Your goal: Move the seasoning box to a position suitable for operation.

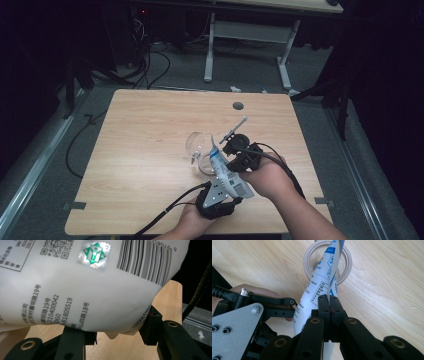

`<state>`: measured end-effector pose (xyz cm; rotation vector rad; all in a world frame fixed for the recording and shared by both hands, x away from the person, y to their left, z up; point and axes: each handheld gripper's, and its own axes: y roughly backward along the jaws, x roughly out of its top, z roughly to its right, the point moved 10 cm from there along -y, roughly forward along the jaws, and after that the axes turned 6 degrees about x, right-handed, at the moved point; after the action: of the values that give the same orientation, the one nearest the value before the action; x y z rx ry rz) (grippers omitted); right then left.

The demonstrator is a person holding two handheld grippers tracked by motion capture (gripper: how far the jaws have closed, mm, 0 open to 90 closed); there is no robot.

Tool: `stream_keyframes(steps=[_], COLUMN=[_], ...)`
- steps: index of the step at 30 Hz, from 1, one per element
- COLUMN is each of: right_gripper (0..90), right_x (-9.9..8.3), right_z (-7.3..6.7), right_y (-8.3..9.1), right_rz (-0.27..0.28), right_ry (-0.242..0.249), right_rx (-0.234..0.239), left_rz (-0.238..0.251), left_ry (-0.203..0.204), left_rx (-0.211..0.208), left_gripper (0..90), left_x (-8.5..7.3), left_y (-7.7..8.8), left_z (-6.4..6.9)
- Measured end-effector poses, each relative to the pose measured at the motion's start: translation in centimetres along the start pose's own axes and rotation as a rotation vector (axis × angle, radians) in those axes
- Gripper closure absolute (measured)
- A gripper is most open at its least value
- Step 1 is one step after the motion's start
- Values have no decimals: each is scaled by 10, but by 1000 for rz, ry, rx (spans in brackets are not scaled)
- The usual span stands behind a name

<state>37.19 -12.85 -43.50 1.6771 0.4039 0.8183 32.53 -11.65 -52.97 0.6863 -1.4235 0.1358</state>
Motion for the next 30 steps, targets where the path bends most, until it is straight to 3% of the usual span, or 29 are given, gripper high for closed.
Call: stream_keyframes(steps=[13,30], right_gripper=[900,900], right_x=[5,7], right_z=[-1,-2], right_y=[-2,-2], right_rz=[-12,-13], right_ry=[-16,27], right_rx=[7,17], left_rz=[-1,24], left_ry=[16,-3], left_rx=[-4,5], left_gripper=[574,578], left_x=[2,5], left_y=[1,4], left_z=[-2,0])
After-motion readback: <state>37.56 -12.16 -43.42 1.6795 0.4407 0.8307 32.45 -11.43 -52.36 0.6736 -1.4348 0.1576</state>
